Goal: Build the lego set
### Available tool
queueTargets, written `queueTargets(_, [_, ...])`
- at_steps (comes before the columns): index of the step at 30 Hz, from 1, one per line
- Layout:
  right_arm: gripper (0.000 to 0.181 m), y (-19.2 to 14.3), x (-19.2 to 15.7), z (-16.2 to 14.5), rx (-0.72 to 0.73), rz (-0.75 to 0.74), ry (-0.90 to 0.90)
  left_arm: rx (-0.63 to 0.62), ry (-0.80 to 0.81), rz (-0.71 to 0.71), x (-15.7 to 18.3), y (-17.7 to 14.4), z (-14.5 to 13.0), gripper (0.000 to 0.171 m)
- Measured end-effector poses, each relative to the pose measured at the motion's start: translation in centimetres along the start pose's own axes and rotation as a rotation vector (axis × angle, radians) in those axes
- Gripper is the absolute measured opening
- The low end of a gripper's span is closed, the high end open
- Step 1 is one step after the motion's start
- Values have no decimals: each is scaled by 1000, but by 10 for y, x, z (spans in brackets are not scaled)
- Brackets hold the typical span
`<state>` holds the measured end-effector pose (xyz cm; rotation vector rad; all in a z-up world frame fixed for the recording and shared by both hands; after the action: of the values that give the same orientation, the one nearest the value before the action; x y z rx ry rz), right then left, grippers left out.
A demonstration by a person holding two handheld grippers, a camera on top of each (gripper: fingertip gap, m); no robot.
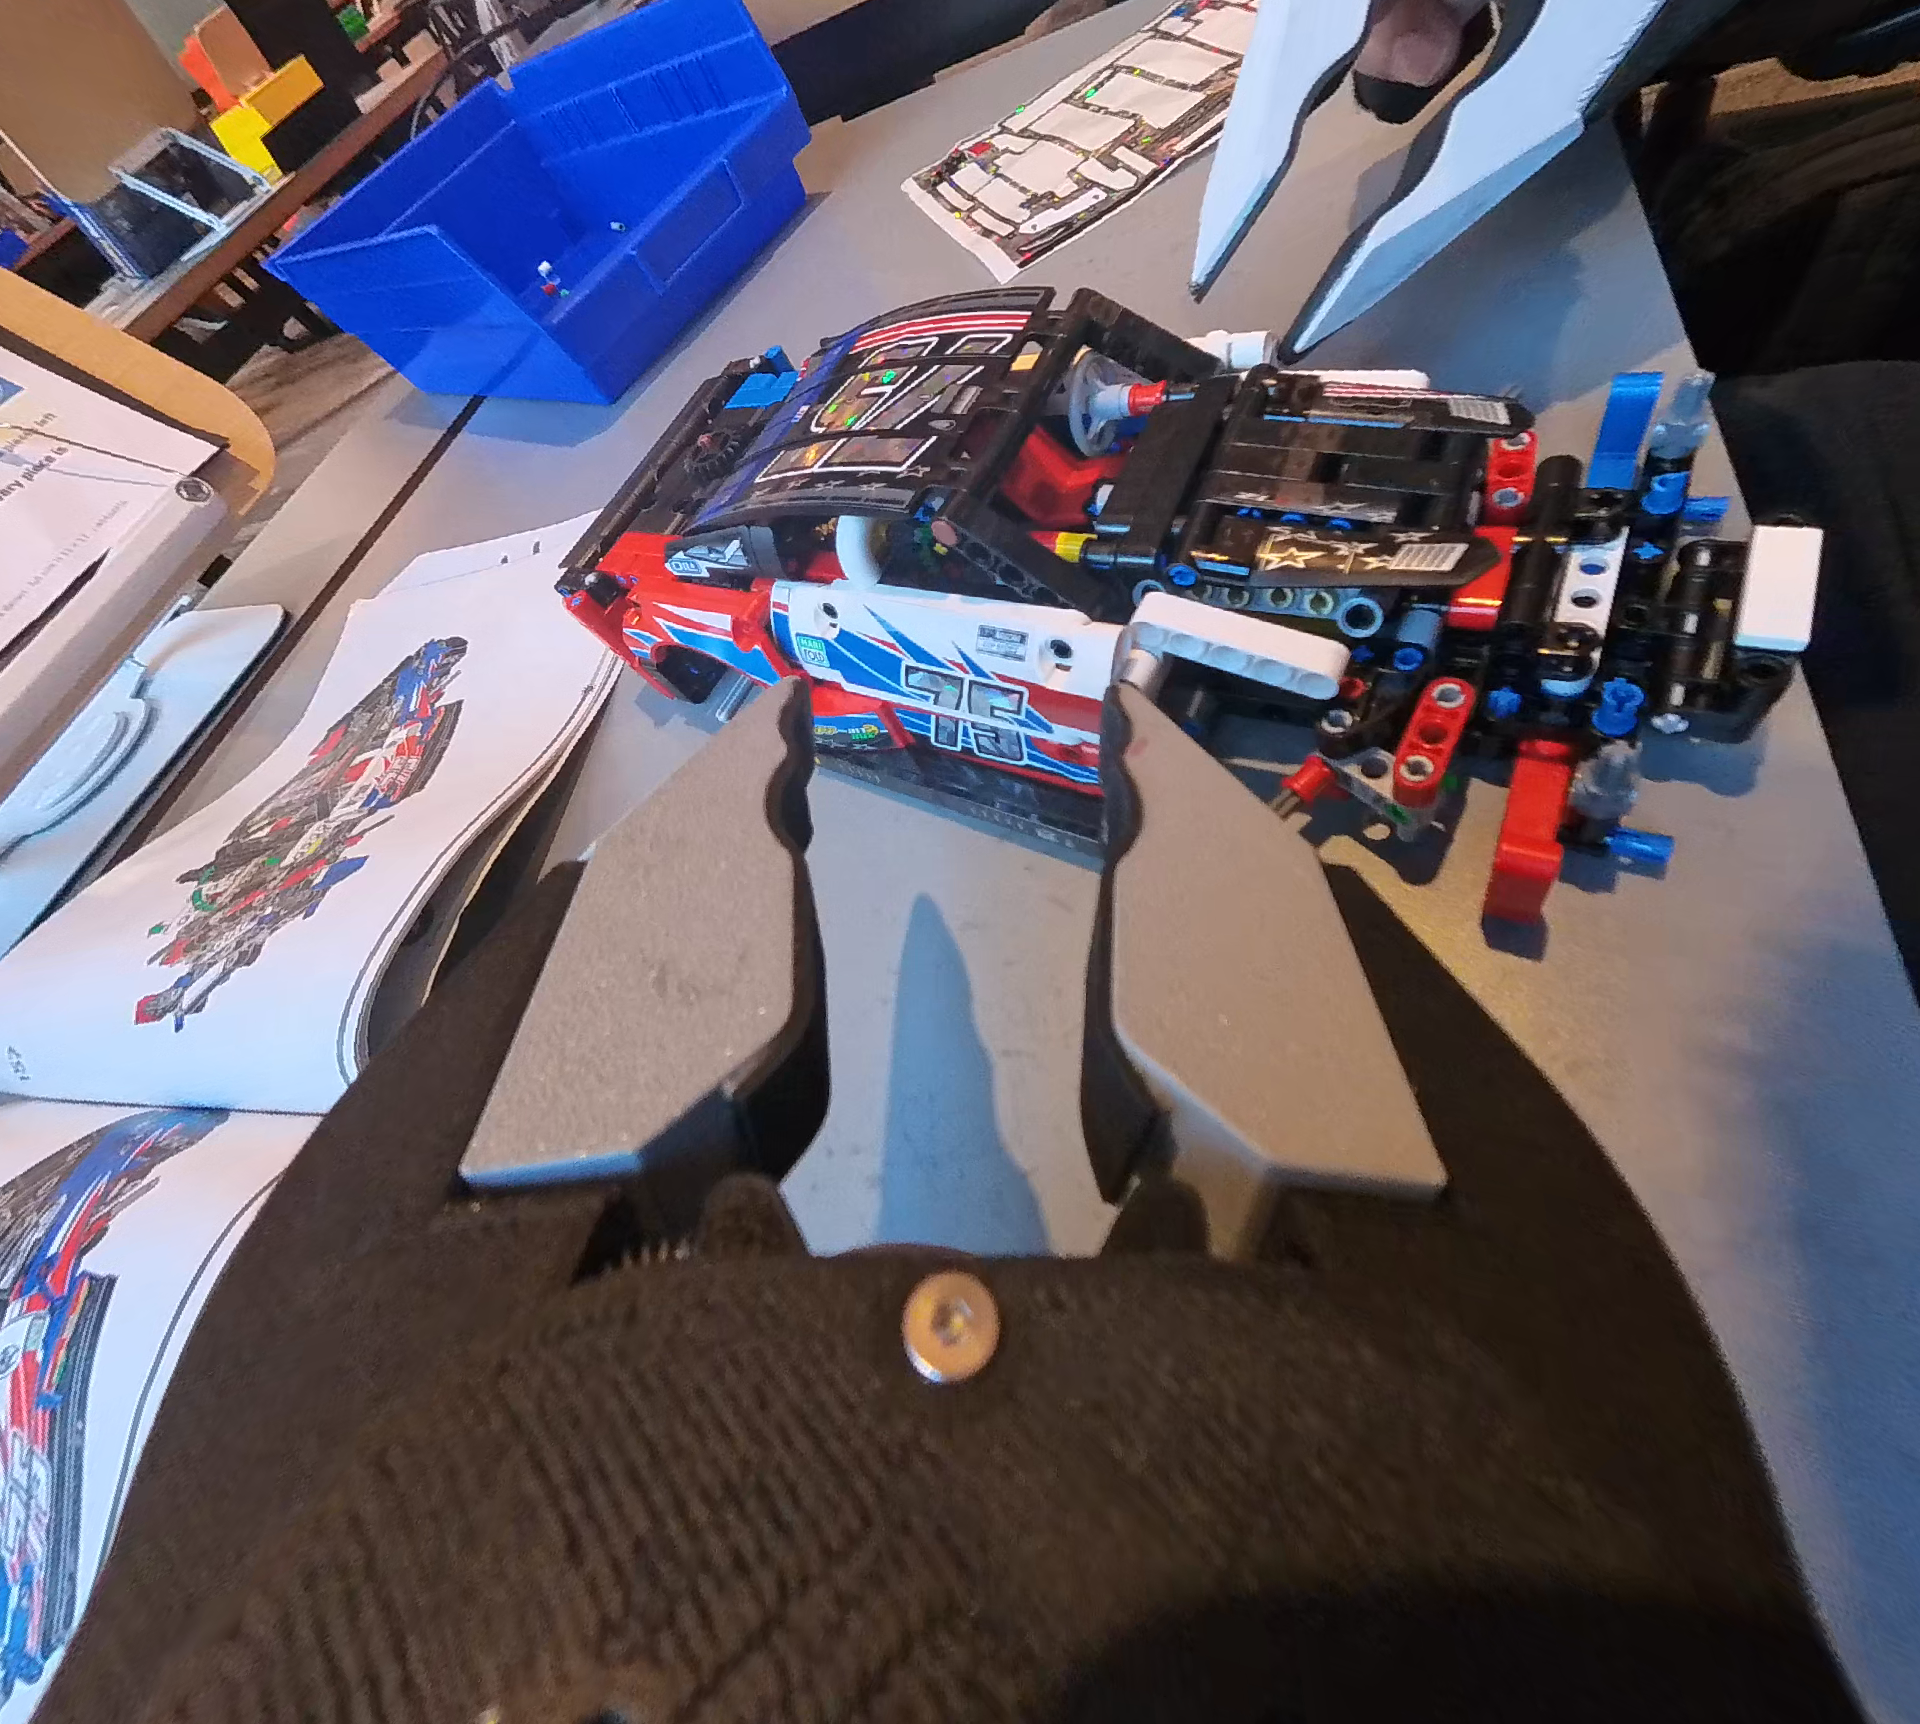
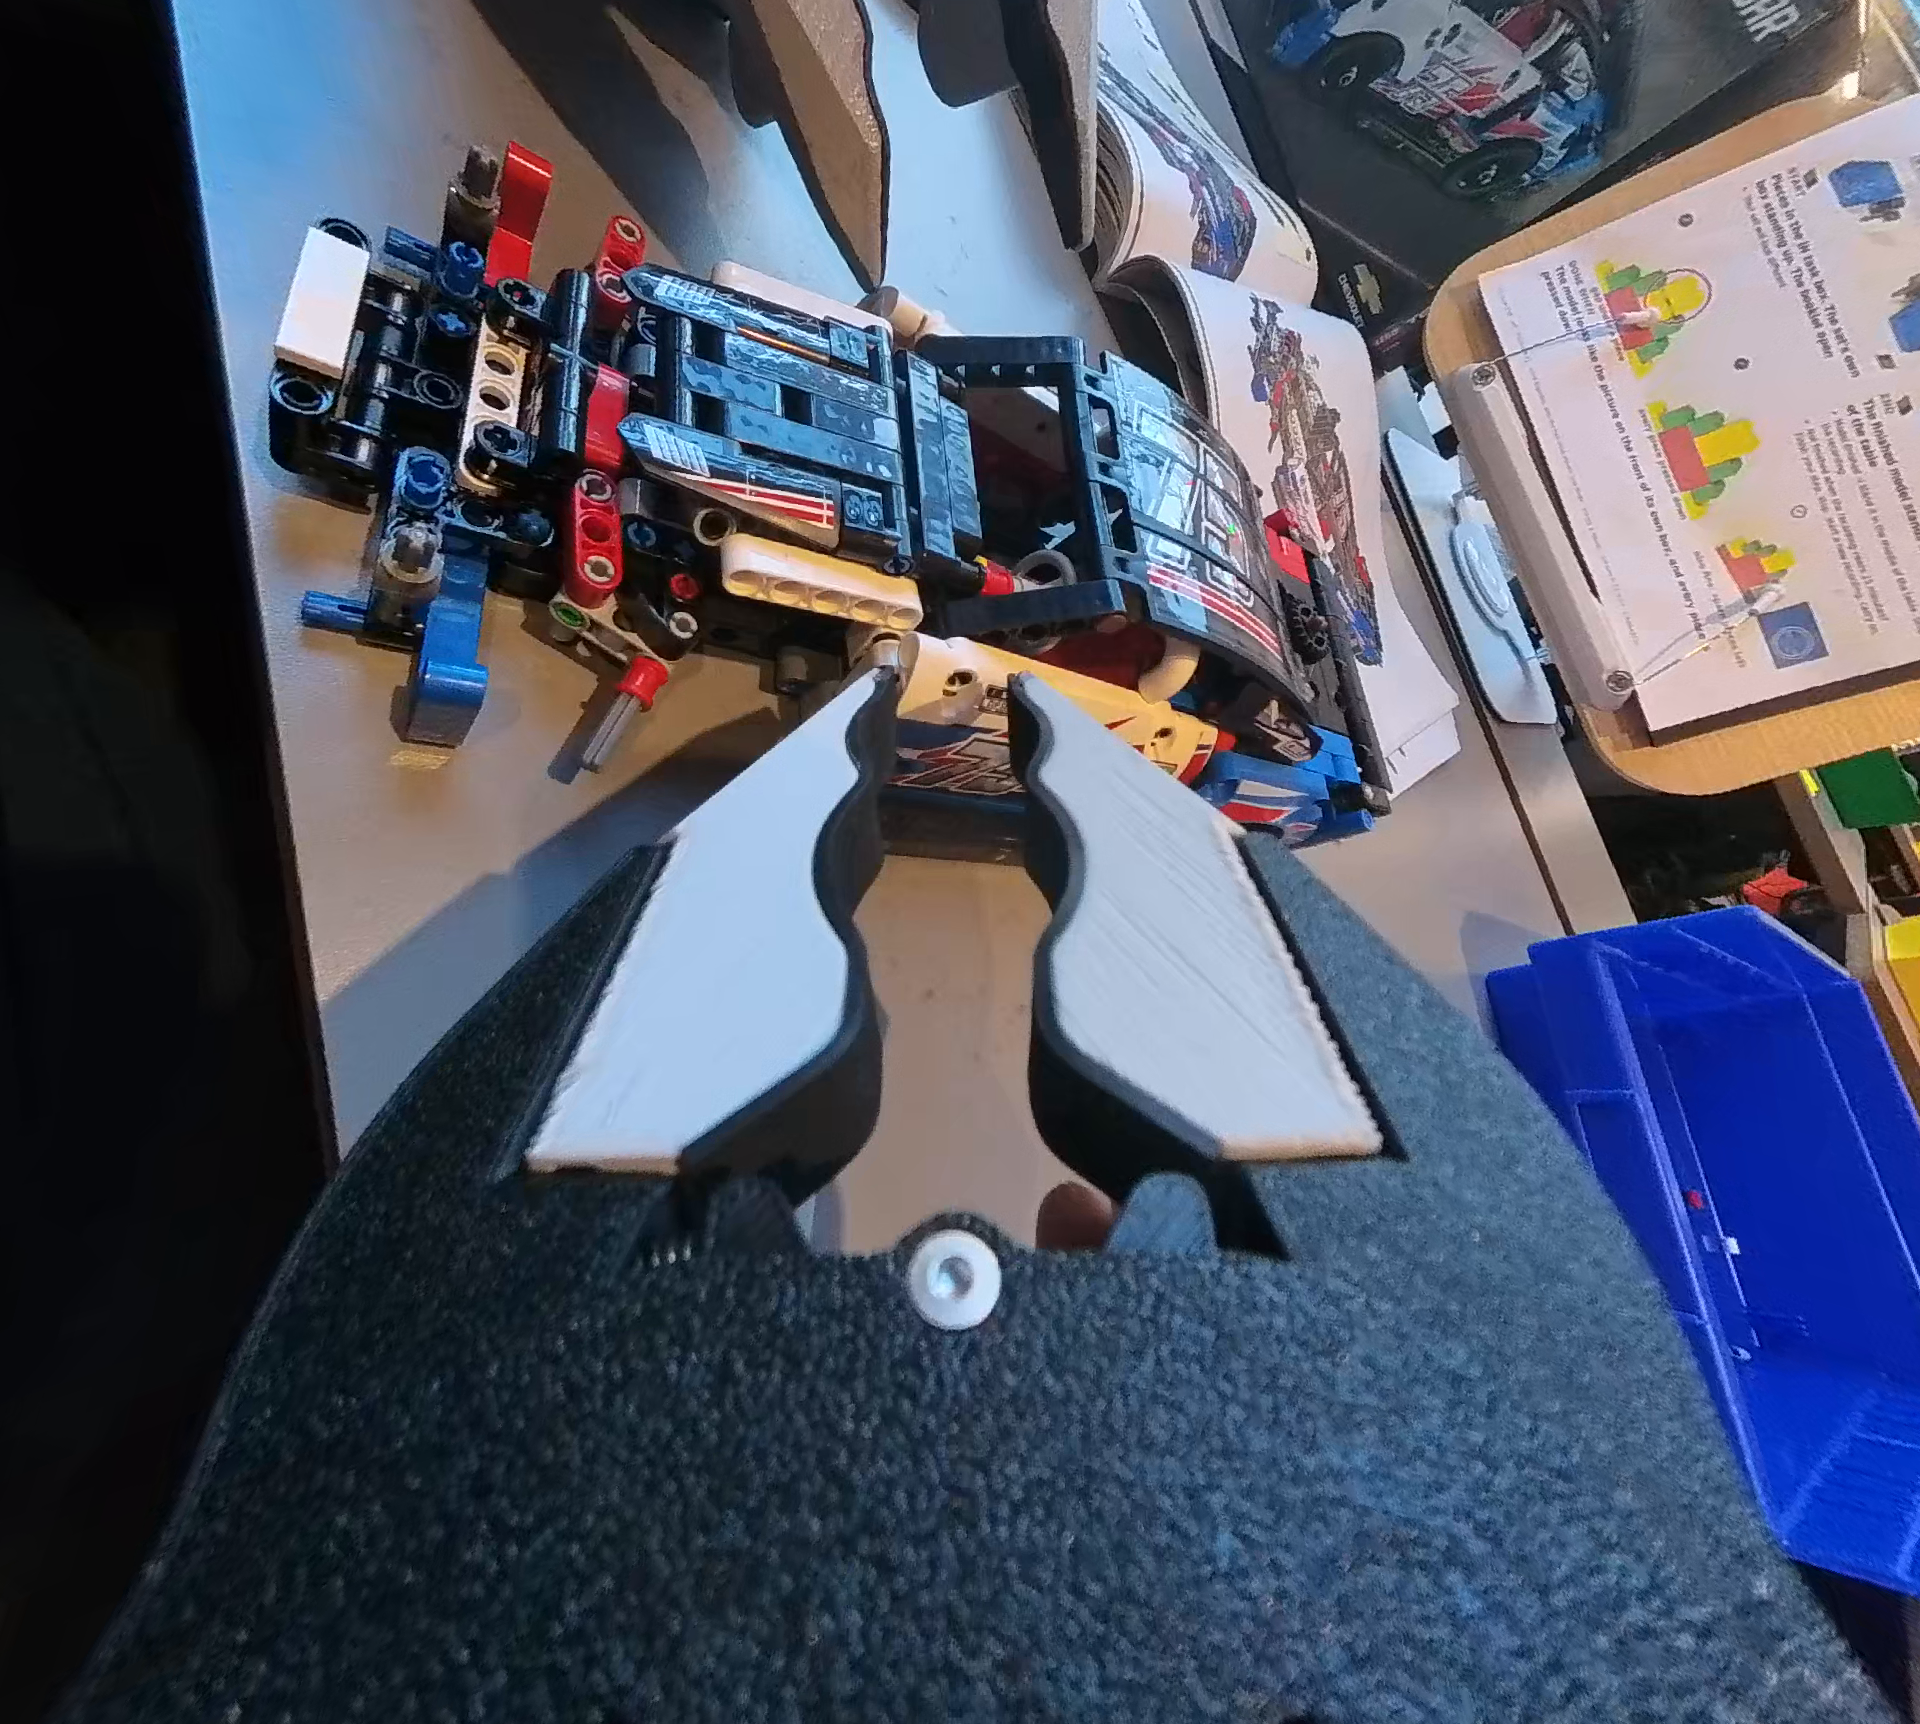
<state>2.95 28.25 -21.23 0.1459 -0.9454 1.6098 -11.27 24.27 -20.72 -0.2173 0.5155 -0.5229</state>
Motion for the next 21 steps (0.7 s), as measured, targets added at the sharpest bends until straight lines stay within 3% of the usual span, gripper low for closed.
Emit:
queueTargets(15, [21, -1, 1, 0, 2, -3, 1, 0, -6, -2, 0, 0, 0, 53])
queueTargets(20, [23, -6, 5, 9, 94, 35, 122, 1, 2, -1, 0, 0, 0, 52])
queueTargets(21, [30, -8, 6, 13, 123, 58, 162, 2, 4, 0, 0, 0, 0, 52])
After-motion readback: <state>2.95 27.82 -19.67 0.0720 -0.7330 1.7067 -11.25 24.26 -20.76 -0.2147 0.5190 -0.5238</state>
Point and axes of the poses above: each gripper's, where its closed fingertips meet, y out along the fingers, z out of its top, x = y × z across the jaws, the point moved 3 cm from there along -y, back along the fingers, and after that the axes turned 6 degrees about z, right-handed, at the moved point
